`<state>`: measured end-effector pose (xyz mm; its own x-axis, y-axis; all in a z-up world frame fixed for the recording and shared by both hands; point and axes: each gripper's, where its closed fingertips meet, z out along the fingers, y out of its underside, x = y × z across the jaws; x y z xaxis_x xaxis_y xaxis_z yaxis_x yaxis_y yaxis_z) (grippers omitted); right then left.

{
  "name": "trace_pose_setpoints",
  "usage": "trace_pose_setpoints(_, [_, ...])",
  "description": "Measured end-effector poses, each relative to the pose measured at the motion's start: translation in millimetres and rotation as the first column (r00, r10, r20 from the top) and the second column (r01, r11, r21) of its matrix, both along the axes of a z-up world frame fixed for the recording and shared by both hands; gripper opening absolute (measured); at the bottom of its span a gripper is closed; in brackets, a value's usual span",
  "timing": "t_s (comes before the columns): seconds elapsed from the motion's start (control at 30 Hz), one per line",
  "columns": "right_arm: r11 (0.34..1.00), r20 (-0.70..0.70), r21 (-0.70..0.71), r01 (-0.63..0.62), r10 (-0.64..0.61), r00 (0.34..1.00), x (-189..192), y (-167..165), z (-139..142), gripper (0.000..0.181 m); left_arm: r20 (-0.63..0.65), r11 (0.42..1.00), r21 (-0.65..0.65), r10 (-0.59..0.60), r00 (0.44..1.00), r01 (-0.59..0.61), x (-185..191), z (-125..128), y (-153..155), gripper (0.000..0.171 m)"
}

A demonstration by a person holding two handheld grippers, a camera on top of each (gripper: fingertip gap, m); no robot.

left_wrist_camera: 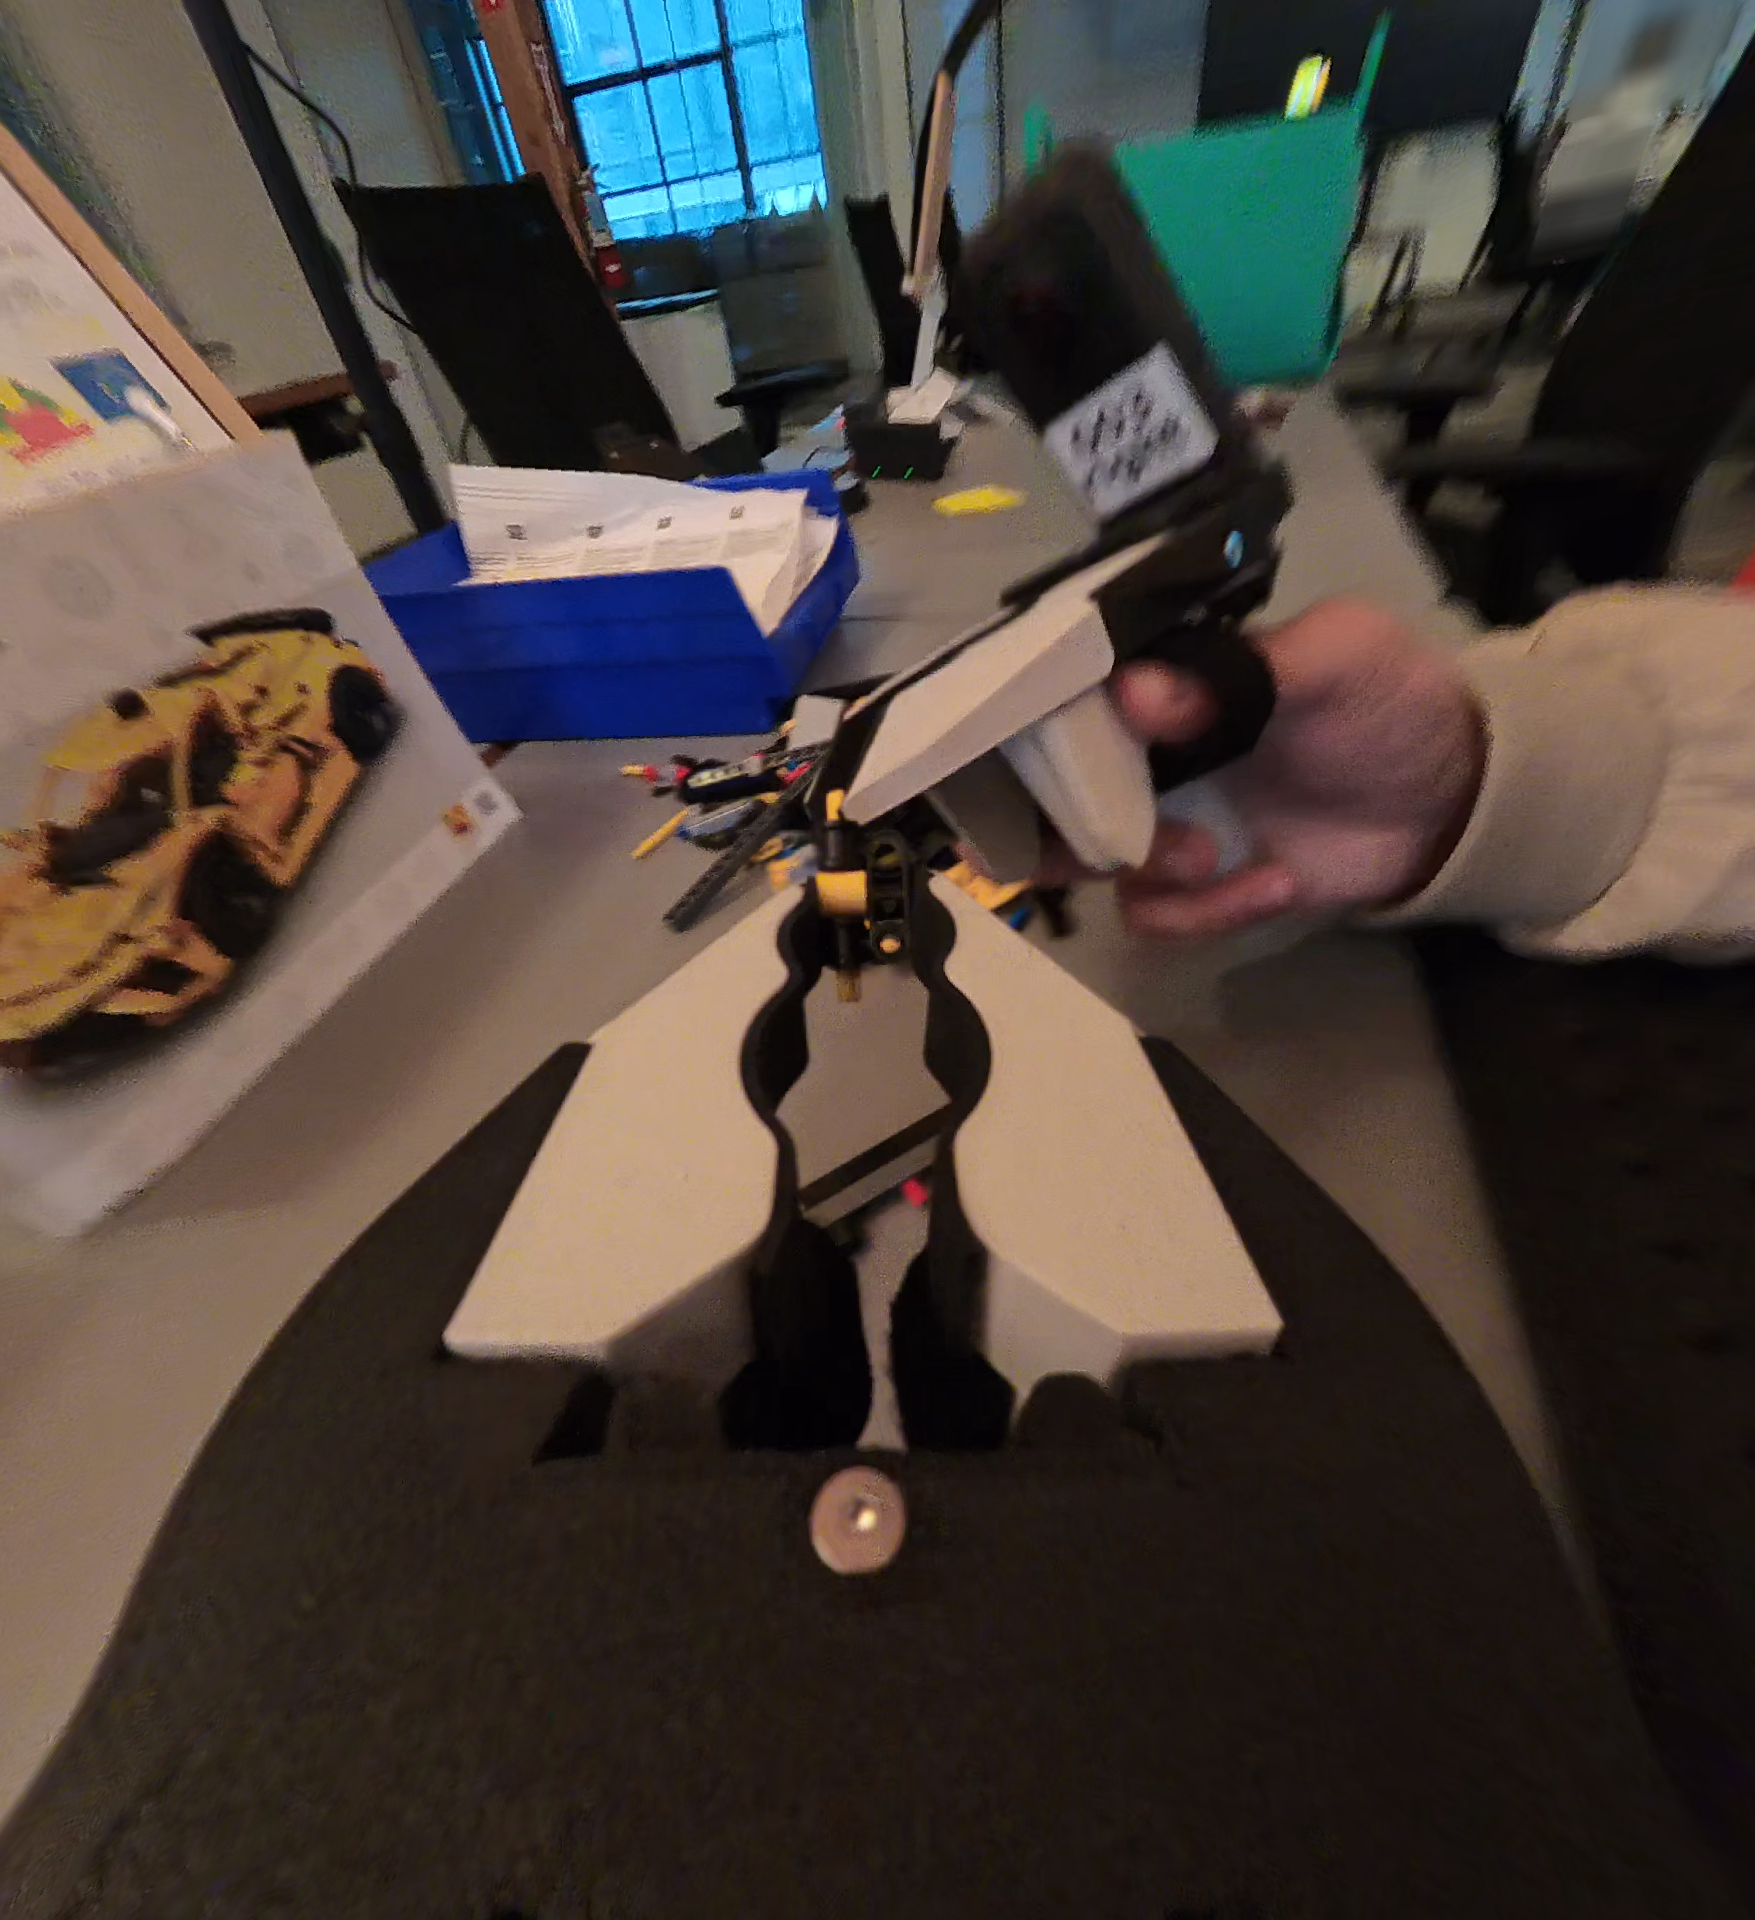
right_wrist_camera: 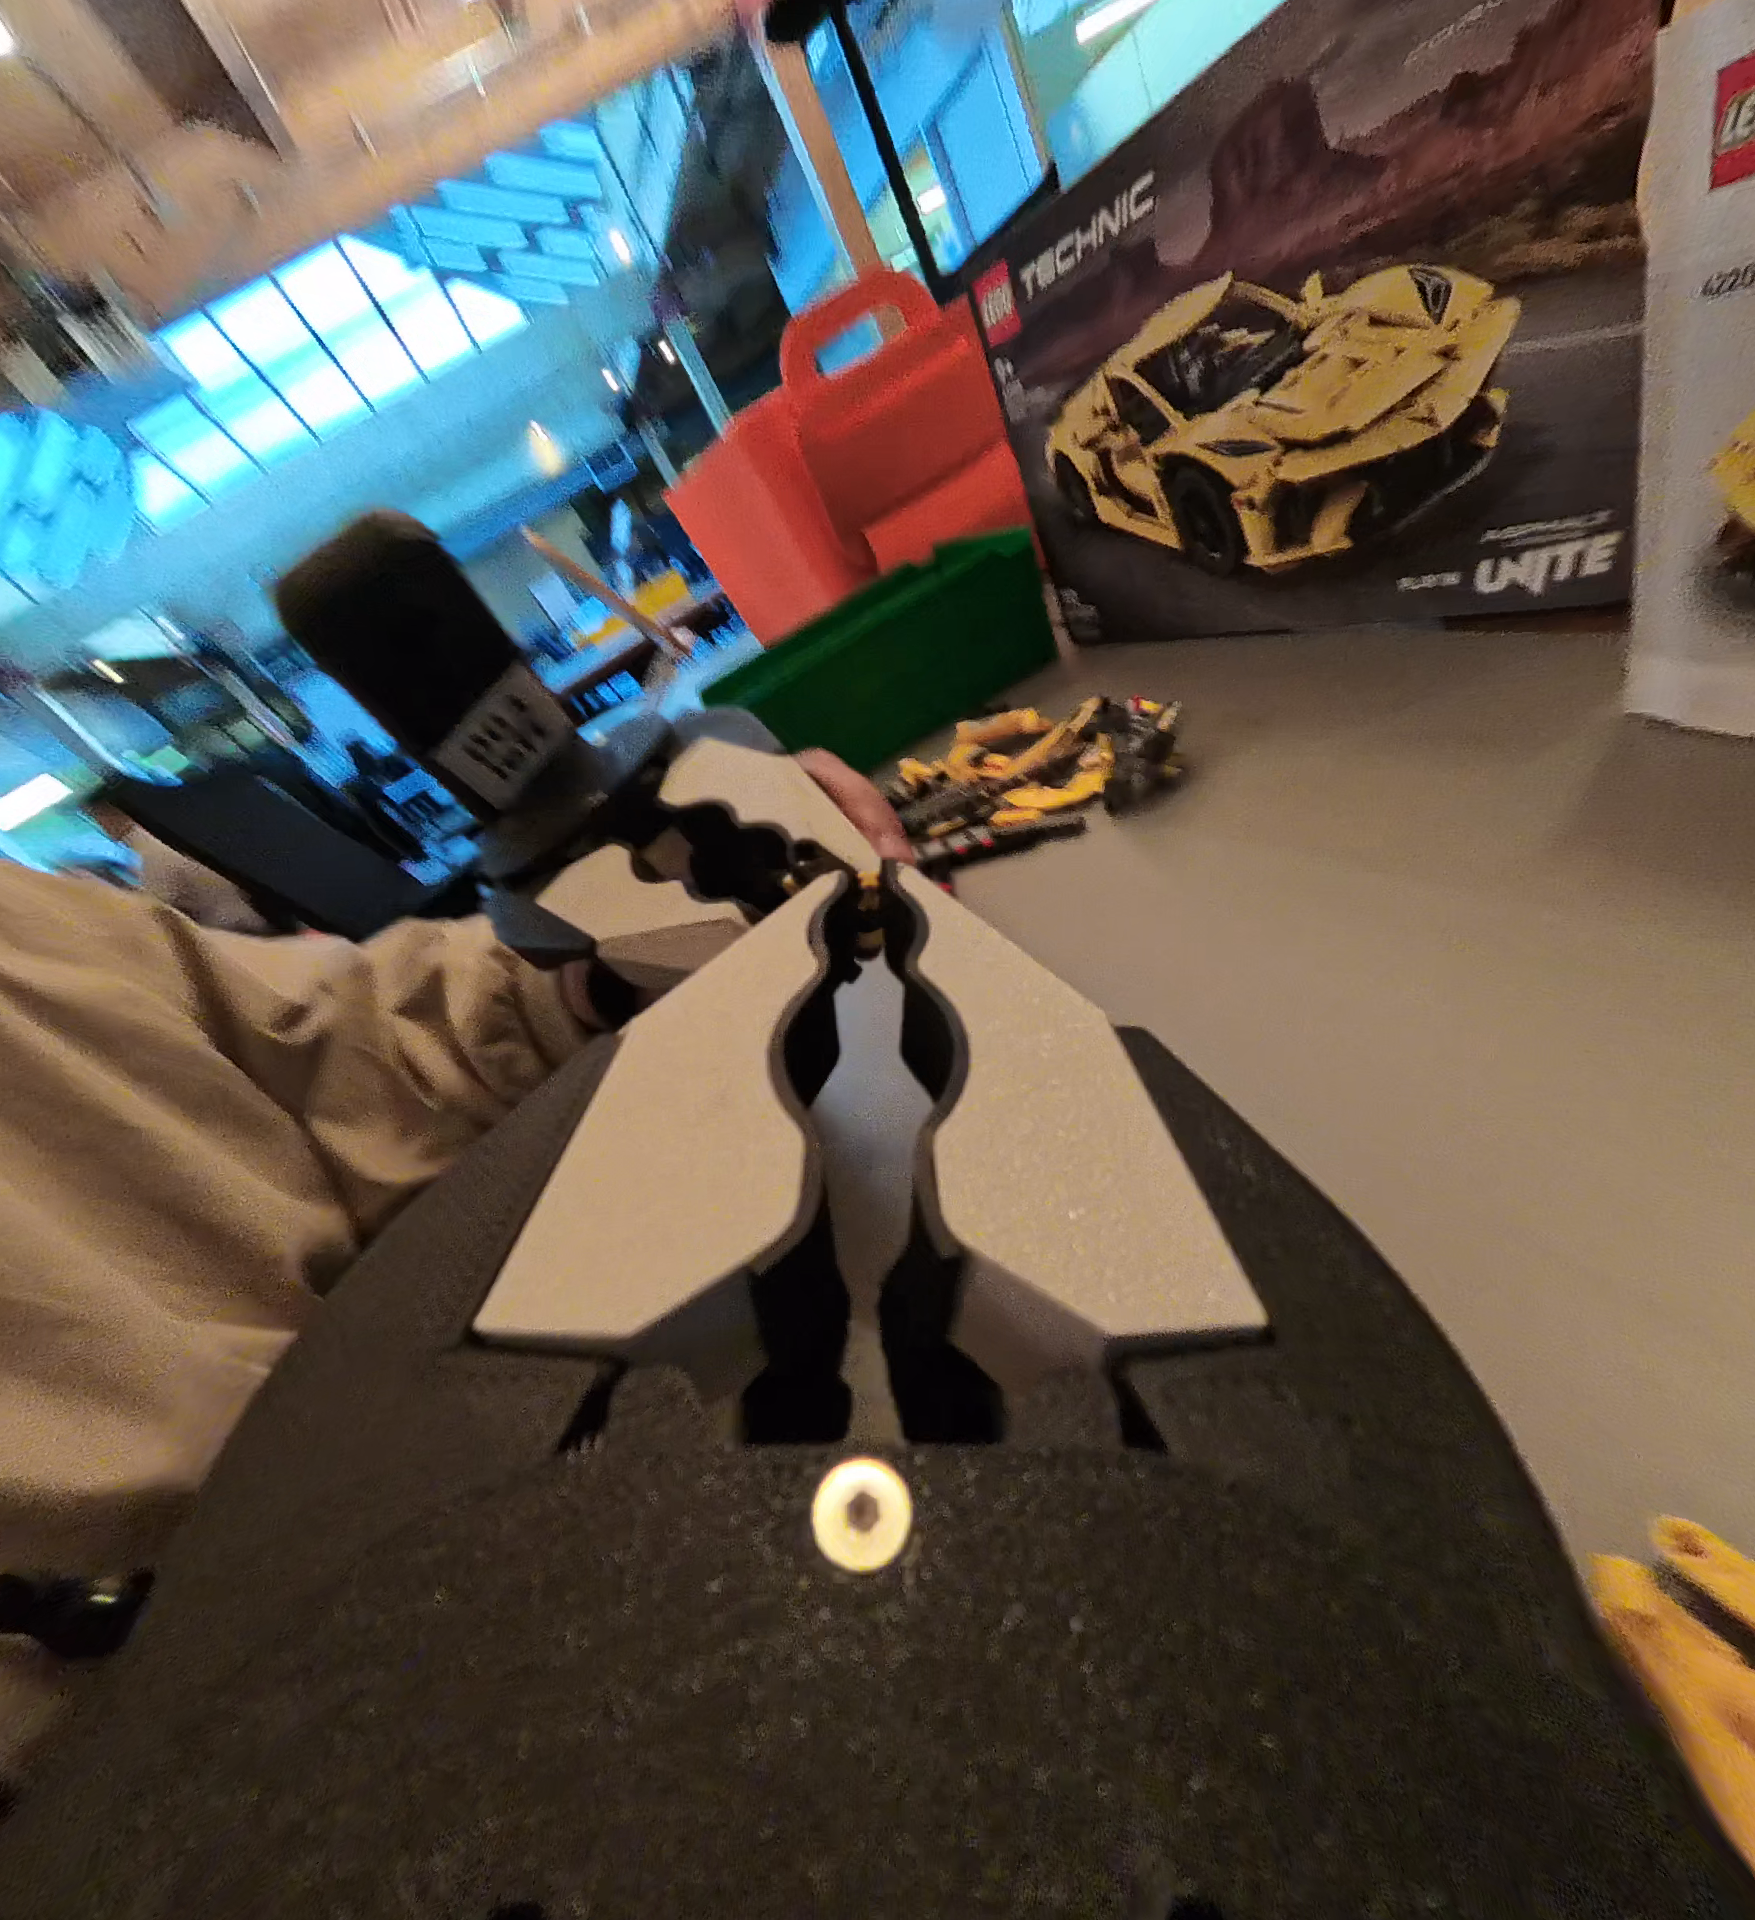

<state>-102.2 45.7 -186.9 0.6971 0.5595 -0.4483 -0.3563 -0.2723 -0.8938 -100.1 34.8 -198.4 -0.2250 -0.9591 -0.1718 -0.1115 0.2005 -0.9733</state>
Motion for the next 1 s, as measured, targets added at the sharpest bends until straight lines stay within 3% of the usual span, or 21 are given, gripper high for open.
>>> trace_pose_setpoints(0.1, [0.998,0.043,0.04,0.048,-0.05,0.998,6,1,-1,0.015,0.046,0.959,0.258,0.106,0.993,-0.115,1,-2,13,0.016])
trace_pose_setpoints(0.17, [0.999,0.019,-0.004,0.036,-0.036,0.999,9,3,-7,0.028,0.12,0.863,0.456,0.183,0.976,-0.217,2,0,22,0.016])
trace_pose_setpoints(0.27, [0.995,-0.125,-0.028,-0.092,0.088,0.988,-6,0,-3,0.052,0.19,0.717,0.652,0.162,0.968,-0.248,2,-1,15,0.016])
trace_pose_setpoints(0.3, [0.992,-0.12,-0.016,-0.121,0.119,0.986,-12,-2,-2,0.056,0.193,0.693,0.678,0.154,0.969,-0.245,3,-3,12,0.016])
trace_pose_setpoints(0.37, [0.995,-0.043,0.017,-0.099,0.099,0.994,-15,-4,0,0.038,0.199,0.675,0.694,0.155,0.968,-0.251,3,-3,10,0.016])
trace_pose_setpoints(0.47, [0.998,0.034,0.012,-0.066,0.065,0.997,-12,-4,-6,0.026,0.213,0.645,0.717,0.157,0.964,-0.263,3,-1,11,0.016])
trace_pose_setpoints(0.67, [0.999,0.079,0.019,-0.038,0.037,0.996,-10,-2,-8,0.022,0.224,0.532,0.804,0.142,0.964,-0.265,2,-4,10,0.016])
trace_pose_setpoints(0.77, [0.998,0.052,0.013,-0.057,0.056,0.997,-11,-2,-8,0.022,0.208,0.564,0.791,0.117,0.971,-0.237,3,-6,6,0.016])
trace_pose_setpoints(0.83, [0.998,0.036,0.024,-0.061,0.06,0.998,-12,-2,-5,0.021,0.202,0.551,0.807,0.077,0.976,-0.21,3,-8,-3,0.015])
trace_pose_setpoints(0.93, [0.998,0.034,0.027,-0.056,0.055,0.998,-4,-6,-3,0.0,0.212,0.525,0.815,0.122,0.97,-0.244,4,-8,2,0.016])
trace_pose_setpoints(1.0, [0.997,0.041,0.062,-0.044,0.041,0.998,4,-9,3,0.01,0.228,0.528,0.805,0.144,0.963,-0.27,3,-2,9,0.016])
